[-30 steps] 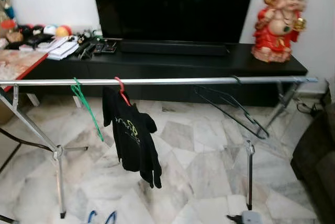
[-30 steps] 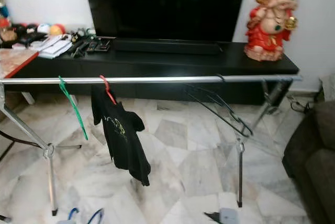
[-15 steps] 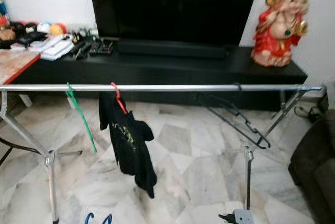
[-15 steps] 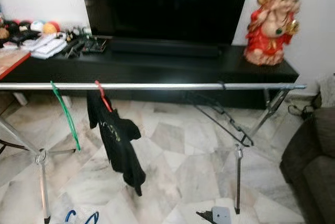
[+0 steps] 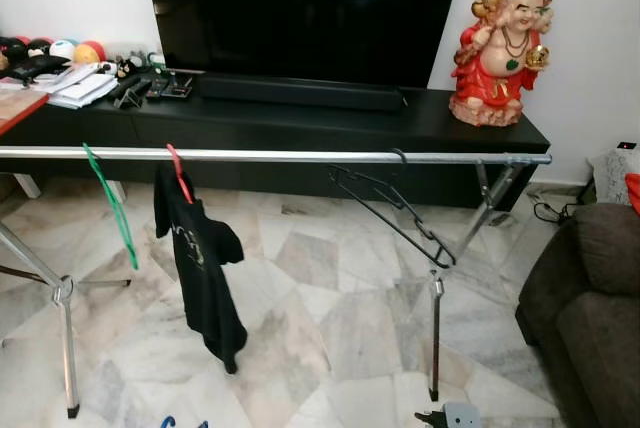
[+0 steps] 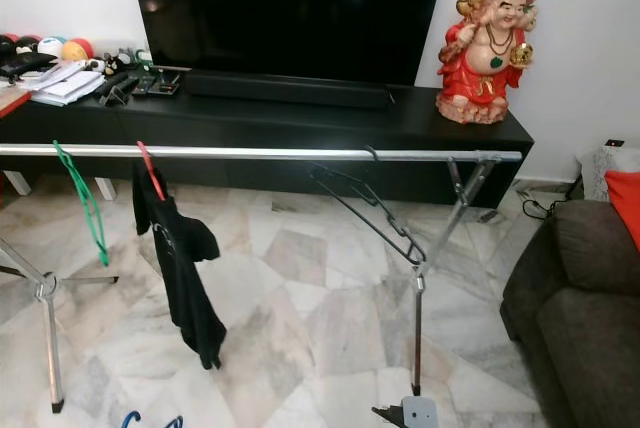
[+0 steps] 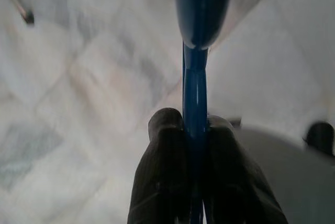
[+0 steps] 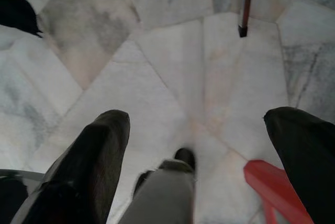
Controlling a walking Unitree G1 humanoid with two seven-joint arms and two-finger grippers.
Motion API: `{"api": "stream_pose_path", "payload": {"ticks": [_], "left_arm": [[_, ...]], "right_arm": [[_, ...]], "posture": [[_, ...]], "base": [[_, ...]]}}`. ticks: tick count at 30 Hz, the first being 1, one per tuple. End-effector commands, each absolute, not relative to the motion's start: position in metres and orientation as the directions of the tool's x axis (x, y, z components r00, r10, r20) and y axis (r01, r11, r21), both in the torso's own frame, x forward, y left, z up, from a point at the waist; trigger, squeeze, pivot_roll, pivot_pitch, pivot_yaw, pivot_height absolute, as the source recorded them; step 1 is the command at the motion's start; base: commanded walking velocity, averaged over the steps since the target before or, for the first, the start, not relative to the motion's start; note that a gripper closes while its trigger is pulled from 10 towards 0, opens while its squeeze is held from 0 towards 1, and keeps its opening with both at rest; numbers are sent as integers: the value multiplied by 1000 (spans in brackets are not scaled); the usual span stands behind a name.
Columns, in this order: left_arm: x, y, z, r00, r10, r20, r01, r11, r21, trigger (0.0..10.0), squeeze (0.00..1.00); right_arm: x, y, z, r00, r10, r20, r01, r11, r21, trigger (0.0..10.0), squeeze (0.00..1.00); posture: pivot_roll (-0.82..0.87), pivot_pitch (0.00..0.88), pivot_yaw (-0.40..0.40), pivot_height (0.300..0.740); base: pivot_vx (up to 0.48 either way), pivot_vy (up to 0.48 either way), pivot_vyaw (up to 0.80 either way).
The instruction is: Hang hanger
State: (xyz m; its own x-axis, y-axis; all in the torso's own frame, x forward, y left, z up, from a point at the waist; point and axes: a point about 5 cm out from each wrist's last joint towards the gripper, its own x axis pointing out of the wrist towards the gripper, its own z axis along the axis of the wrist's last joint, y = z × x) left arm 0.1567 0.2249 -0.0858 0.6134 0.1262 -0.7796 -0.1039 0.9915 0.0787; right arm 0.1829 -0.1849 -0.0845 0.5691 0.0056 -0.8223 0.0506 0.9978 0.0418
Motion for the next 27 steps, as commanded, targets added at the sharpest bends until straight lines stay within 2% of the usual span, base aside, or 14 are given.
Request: {"api": "stream_pose_path", "payload": {"ticks": [1,2,6,9,13,18,27], "left_arm": [[175,218,-78,680,98,-727,-96,994,45,10000,0],[189,216,-70,727,75,-683,-57,997,49,10000,0],[214,215,-51,818,43,-573,6,996,84,10000,0],[233,211,-29,907,-7,-422,38,997,65,10000,0],[235,198,-17,941,-72,-331,103,992,76,10000,0],[226,189,-8,965,-75,-250,83,996,25,10000,0],[235,183,9,981,-80,-178,82,997,6,10000,0]], "right_arm": [[181,-192,-84,566,-13,-824,61,998,26,10000,0],[181,-193,-84,566,-13,-824,59,998,25,10000,0],[181,-193,-84,565,-12,-825,56,998,23,10000,0],[181,-193,-84,568,-12,-823,55,998,24,10000,0],[181,-194,-84,566,-17,-824,56,998,17,10000,0],[181,-195,-84,564,-19,-826,58,998,16,10000,0],[180,-194,-84,566,-17,-824,47,999,12,10000,0]], "posture": [[-8,29,-10,740],[-5,27,-11,740],[-11,30,-10,740],[-15,32,-7,740],[-9,31,-6,740],[-17,25,-7,740],[-19,2,-1,740]], "base": [[0,0,0],[0,0,0],[0,0,0],[0,0,0],[0,0,0],[0,0,0],[335,0,0]]}}
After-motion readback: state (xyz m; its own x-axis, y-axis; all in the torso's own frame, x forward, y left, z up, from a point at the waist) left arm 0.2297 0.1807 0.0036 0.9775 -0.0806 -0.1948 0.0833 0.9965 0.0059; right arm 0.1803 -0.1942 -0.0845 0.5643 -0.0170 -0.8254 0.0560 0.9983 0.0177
